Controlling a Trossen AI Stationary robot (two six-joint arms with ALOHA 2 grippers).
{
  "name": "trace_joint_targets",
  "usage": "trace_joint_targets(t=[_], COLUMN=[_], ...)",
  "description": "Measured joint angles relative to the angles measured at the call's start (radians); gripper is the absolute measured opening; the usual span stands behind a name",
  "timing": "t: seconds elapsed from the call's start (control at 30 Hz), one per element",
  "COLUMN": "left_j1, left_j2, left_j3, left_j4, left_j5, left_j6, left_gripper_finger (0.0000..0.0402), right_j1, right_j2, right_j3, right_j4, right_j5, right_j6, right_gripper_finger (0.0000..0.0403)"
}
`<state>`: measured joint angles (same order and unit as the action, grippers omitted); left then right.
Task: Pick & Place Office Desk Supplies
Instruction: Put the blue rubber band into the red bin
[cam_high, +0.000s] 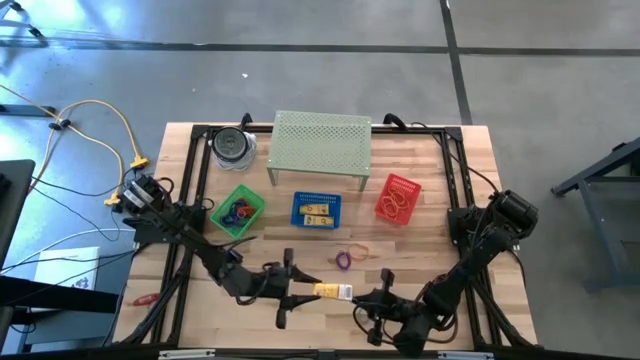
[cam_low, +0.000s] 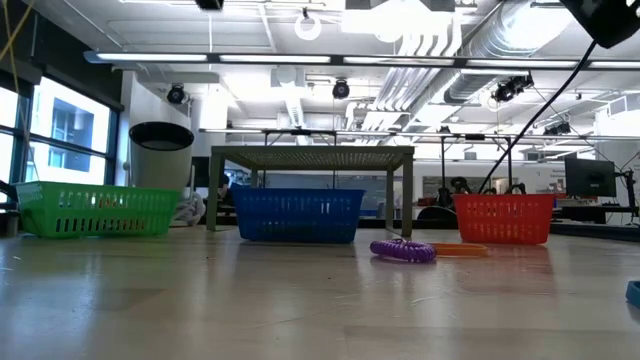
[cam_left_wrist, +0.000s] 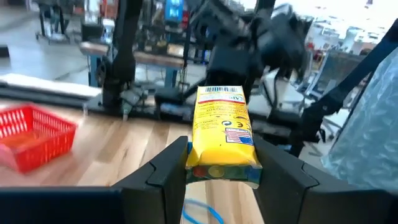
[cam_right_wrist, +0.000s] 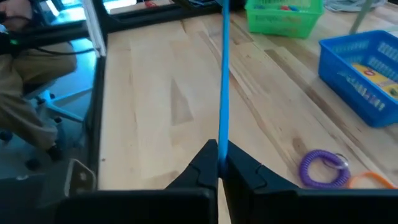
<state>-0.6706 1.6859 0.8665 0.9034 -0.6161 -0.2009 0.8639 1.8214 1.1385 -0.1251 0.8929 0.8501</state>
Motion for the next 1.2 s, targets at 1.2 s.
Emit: trace_joint_targets(t=[1.2], left_j1=[-0.049], left_j2=[-0.064], left_j3=[0.000], left_j4=[0.104], left_j5=[-0.380], left_j6=[0.062], left_gripper_finger=[0.0155], right_j1=[-0.041], right_j2=[-0.009], right_j3=[-0.001], right_j4=[0.454], right_j5=[0.166], right_j6=[-0.783], right_gripper_finger=[0.0067])
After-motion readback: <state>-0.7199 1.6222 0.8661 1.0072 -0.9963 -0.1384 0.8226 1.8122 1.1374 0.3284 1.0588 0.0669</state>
